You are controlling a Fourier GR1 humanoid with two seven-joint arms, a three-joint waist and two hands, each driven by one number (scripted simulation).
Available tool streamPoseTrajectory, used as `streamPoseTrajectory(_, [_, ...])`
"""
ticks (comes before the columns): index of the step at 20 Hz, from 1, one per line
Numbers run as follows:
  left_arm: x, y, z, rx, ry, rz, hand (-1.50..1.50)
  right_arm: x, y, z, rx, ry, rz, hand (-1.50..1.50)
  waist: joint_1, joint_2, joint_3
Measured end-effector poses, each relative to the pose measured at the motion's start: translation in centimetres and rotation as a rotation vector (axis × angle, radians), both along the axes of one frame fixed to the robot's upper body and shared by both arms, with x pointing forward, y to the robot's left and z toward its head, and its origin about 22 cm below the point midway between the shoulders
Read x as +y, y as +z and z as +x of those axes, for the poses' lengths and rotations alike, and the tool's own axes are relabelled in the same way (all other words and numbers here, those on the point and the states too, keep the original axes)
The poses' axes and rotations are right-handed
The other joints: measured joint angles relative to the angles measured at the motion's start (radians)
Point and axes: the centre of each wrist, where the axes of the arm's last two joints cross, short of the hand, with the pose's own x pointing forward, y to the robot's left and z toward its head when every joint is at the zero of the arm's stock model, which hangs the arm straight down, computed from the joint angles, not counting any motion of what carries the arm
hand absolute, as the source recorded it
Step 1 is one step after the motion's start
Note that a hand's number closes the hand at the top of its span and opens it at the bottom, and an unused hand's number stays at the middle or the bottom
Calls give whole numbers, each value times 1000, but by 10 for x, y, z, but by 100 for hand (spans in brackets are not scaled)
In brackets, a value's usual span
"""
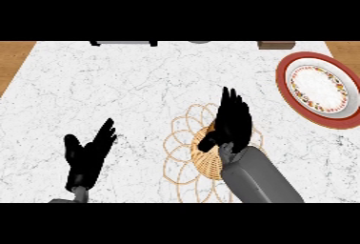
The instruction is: Pick the croissant from the placemat and place it in the plate
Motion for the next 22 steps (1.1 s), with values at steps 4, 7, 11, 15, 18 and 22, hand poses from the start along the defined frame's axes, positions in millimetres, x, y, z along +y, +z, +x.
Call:
streamPoseTrajectory(4, [4, 4, 1, -4, -3, 1, 0, 5, -11, 2, 27, -19, -42, -150, 0, 0, 0])
streamPoseTrajectory(7, [1, 3, -2, -1, -4, 5, 0, 4, -16, 9, 44, -38, -73, -150, 2, 0, 0])
streamPoseTrajectory(11, [-1, 0, -2, -3, 0, 2, 0, 1, -23, 16, 69, -55, -94, -150, 1, 0, 0])
streamPoseTrajectory(15, [7, 6, 6, -2, 0, 4, 0, -3, -32, 19, 99, -62, -99, -150, 0, 0, 0])
streamPoseTrajectory(18, [6, 1, 5, -7, -5, -2, 0, -4, -37, 21, 125, -63, -96, -150, 1, 0, 0])
streamPoseTrajectory(22, [1, 0, 4, -2, -2, -3, 0, -5, -51, 22, 181, -49, -98, 150, 3, -3, -1])
